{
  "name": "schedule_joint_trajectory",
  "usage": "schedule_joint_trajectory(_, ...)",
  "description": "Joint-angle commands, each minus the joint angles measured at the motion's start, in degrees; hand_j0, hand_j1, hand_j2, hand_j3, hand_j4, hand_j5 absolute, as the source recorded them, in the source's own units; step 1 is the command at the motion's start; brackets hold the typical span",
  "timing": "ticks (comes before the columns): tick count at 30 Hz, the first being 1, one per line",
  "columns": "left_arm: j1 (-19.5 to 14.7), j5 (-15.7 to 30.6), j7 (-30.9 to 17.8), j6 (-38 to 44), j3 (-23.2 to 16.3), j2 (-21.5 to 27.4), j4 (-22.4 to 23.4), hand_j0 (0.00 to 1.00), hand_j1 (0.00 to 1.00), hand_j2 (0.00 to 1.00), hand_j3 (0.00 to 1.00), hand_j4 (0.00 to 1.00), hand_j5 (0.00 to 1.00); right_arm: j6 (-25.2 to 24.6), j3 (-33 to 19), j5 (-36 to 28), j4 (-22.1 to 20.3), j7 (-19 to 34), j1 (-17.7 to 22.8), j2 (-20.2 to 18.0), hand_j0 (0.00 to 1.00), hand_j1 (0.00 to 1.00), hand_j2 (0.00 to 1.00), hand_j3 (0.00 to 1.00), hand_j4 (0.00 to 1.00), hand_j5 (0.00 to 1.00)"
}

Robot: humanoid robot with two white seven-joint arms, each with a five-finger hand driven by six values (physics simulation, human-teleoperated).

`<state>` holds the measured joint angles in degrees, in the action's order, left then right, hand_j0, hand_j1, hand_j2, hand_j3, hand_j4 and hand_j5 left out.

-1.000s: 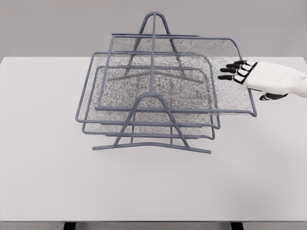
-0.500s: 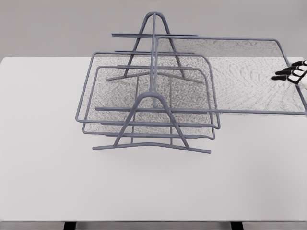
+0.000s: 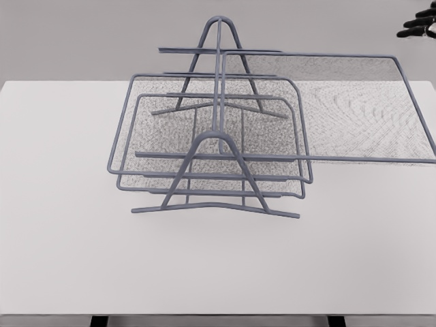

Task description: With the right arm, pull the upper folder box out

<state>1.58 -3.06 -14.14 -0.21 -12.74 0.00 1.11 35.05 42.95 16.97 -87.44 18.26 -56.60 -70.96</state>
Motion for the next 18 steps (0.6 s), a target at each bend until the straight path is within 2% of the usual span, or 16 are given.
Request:
schedule_joint_trajectory(1,0.00,-0.02,-0.01,0.03,-0.01,0.00,0.03,1.00,1.00,1.00,1.00,1.00,1.00,-0.05,-0.15,-4.84,-4.67,0.03,0.09,2.68,1.00,1.00,1.00,1.00,1.00,1.00)
schedule_joint_trajectory(2,0.00,-0.02,-0.01,0.03,-0.01,0.00,0.03,1.00,1.00,1.00,1.00,1.00,1.00,-0.05,-0.06,-6.95,-7.57,0.03,0.53,1.71,1.00,1.00,1.00,1.00,1.00,1.00)
schedule_joint_trajectory(3,0.00,-0.02,-0.01,0.03,-0.01,0.00,0.03,1.00,1.00,1.00,1.00,1.00,1.00,-0.05,0.03,-7.13,-8.54,-0.06,0.70,0.91,1.00,1.00,1.00,1.00,1.00,1.00)
schedule_joint_trajectory(4,0.00,-0.02,-0.01,-0.06,-0.01,0.00,0.03,1.00,1.00,1.00,1.00,1.00,1.00,-0.05,0.20,-7.13,-10.64,-0.15,2.28,0.91,1.00,1.00,1.00,1.00,1.00,1.00)
schedule_joint_trajectory(5,0.00,-0.02,-0.01,-0.06,-0.01,0.00,0.03,1.00,1.00,1.00,1.00,1.00,1.00,-0.05,0.29,-7.04,-11.70,-0.15,6.41,1.61,1.00,1.00,1.00,1.00,1.00,1.00)
schedule_joint_trajectory(6,0.00,-0.02,-0.01,-0.06,-0.01,0.00,-0.06,1.00,1.00,1.00,1.00,1.00,1.00,-0.05,0.20,-7.04,-13.11,-0.06,7.12,2.93,1.00,1.00,1.00,1.00,1.00,1.00)
schedule_joint_trajectory(9,0.00,-0.02,-0.01,-0.06,-0.01,0.00,0.03,1.00,1.00,1.00,1.00,1.00,1.00,-0.05,0.12,-7.04,-13.28,0.55,7.56,3.20,1.00,1.00,1.00,1.00,1.00,1.00)
schedule_joint_trajectory(12,0.00,-0.02,-0.01,0.03,-0.01,0.00,-0.06,1.00,1.00,1.00,1.00,1.00,1.00,-0.05,0.12,-7.04,-13.28,0.64,7.21,5.57,1.00,1.00,1.00,1.00,1.00,1.00)
schedule_joint_trajectory(18,0.44,0.07,-0.01,0.21,-0.10,0.00,0.12,1.00,1.00,1.00,1.00,1.00,1.00,-0.05,0.20,-7.04,-13.28,0.55,6.94,5.84,1.00,1.00,1.00,1.00,1.00,1.00)
